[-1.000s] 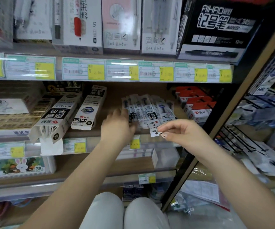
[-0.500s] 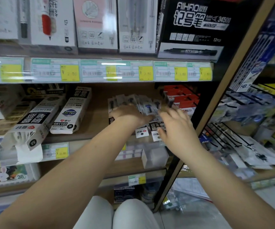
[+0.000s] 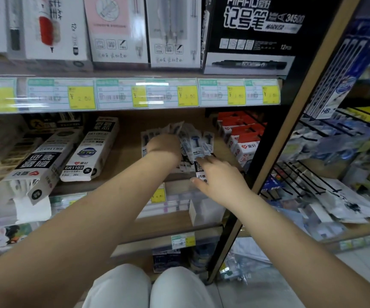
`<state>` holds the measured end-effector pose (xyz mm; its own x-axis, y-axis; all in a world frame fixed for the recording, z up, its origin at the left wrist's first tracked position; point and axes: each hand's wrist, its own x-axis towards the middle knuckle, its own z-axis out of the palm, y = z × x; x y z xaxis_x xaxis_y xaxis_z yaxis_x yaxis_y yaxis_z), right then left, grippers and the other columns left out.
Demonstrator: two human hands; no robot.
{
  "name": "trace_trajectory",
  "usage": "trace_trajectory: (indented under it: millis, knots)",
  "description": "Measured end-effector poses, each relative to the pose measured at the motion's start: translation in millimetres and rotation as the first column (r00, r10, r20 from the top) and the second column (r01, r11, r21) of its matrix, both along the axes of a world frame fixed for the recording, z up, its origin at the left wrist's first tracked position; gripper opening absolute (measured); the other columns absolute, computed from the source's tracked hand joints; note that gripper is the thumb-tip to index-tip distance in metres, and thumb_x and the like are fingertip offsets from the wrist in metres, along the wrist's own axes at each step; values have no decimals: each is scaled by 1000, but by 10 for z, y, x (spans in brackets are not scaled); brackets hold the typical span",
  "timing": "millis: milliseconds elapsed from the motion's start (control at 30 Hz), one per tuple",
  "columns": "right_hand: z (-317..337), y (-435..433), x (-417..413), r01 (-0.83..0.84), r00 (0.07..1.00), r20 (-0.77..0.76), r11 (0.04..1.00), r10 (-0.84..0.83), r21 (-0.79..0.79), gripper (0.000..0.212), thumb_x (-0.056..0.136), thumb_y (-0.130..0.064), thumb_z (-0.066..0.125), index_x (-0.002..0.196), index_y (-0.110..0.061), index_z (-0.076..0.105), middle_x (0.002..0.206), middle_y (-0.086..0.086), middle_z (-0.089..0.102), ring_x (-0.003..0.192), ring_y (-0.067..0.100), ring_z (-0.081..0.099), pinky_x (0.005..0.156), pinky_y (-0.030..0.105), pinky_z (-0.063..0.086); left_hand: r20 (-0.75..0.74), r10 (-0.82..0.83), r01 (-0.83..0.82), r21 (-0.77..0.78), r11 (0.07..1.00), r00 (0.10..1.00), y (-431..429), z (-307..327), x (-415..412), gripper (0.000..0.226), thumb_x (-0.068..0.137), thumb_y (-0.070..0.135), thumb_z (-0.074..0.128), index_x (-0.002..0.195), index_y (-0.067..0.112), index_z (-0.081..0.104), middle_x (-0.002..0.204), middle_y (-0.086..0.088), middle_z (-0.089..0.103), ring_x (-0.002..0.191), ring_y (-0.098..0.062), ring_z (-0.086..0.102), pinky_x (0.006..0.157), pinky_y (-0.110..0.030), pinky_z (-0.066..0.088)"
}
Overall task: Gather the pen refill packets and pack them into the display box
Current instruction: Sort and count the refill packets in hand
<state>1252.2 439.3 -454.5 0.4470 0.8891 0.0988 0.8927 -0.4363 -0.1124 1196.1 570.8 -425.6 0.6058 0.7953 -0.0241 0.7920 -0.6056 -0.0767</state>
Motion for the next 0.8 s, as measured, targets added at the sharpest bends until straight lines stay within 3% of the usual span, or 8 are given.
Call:
trace_trajectory:
  millis: [100,200,300,467,533,633,733,800]
  knots:
    - [-32,35,40,4,1000,10,1000,-4,26,55,91,-50,44,138,-20,39,137,3,45,125,27,43,92,42,43,22,-8,8,10,1000,1000,22,21,-35,38,92,-2,47,129,6,52,129,-13,55,117,-30,55,84,-36,49]
    - [-34,47,63,4,1000,-15,1000,-4,23,58,92,-52,40,141,-20,34,142,3,41,131,26,35,97,45,41,53,-16,13,56,998,998,35,74,-126,38,90,-6,47,125,6,55,124,-14,58,114,-32,56,77,-36,48]
    - [48,48,72,19,999,26,985,-24,171,61,90,-47,47,141,-17,31,138,7,43,130,30,37,97,47,42,46,-48,42,116,992,998,28,166,-223,37,90,-8,43,123,4,56,119,-16,60,110,-36,58,71,-36,45]
    - [328,-3,43,3,995,90,918,-42,396,84,80,-43,65,145,-14,20,144,10,33,135,28,29,109,44,31,-72,-266,276,292,916,961,-37,290,-571,68,84,-11,46,145,2,18,117,-17,55,102,-35,57,66,-36,41]
    - [444,-10,33,-24,986,164,941,-34,339,99,74,-52,67,147,-16,13,146,8,31,137,29,24,114,46,20,-183,-413,451,407,794,892,-77,292,-763,67,81,-10,49,141,5,22,110,-10,54,95,-30,56,62,-32,38]
    - [565,-12,-13,-71,963,269,987,30,145,115,64,-64,68,149,-21,3,147,3,32,137,25,25,115,51,8,-202,-568,599,373,709,798,-65,300,-911,55,81,-7,50,131,10,32,74,2,37,73,-24,45,56,-32,33]
    - [613,4,-116,-91,994,50,995,93,-48,104,71,-58,67,148,-24,6,136,2,47,123,23,46,105,44,35,-125,-753,721,424,548,646,41,265,-1002,56,59,-8,73,106,7,48,66,-5,46,53,-23,41,39,-26,24]
    - [562,22,-181,-107,986,-136,992,98,-66,67,81,-41,63,138,-20,34,115,2,59,100,24,58,82,38,51,-72,-817,738,479,475,572,85,216,-1029,58,49,-8,80,95,8,47,72,-11,59,53,-28,53,37,-27,36]
